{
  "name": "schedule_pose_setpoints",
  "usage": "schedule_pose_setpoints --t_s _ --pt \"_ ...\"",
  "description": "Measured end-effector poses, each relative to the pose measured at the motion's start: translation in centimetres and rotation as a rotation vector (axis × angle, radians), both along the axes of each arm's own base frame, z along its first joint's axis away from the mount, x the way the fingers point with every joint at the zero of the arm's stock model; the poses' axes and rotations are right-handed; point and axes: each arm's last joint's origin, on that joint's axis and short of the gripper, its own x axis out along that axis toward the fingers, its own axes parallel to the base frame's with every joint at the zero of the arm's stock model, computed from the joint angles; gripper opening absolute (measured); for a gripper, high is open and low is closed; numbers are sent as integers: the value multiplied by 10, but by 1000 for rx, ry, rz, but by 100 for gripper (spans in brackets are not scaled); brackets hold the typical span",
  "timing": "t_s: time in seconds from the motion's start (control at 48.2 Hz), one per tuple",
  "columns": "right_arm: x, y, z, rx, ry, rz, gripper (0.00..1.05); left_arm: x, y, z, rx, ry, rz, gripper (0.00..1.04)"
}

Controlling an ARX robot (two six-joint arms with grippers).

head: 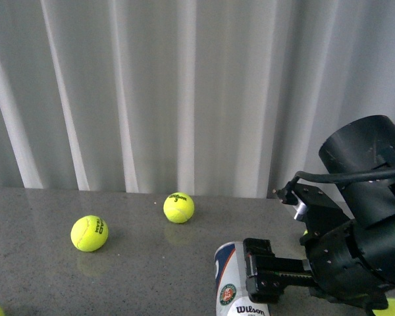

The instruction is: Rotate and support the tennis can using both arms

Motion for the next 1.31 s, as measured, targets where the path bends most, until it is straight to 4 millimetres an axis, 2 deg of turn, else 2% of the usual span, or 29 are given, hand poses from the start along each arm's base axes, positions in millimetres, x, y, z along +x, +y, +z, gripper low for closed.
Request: schedule_pose_setpoints --t_s 0.187,0.581,0.81,0.997,1.163,1.308 --pt "22 15 -12 46 51 15 98 0 0 0 0 0 0 98" --pt "42 45 -52 18 150 27 98 0 0 0 0 0 0 98" --pt "43 53 -54 -9 138 67 72 0 0 0 0 0 0 98" --pt "45 51 -53 -100 73 157 55 0 0 0 0 0 0 98" --pt "49 47 -45 -217 -53 333 41 0 0 0 0 0 0 98" --pt "52 46 -25 -348 -268 575 31 0 0 0 0 0 0 98"
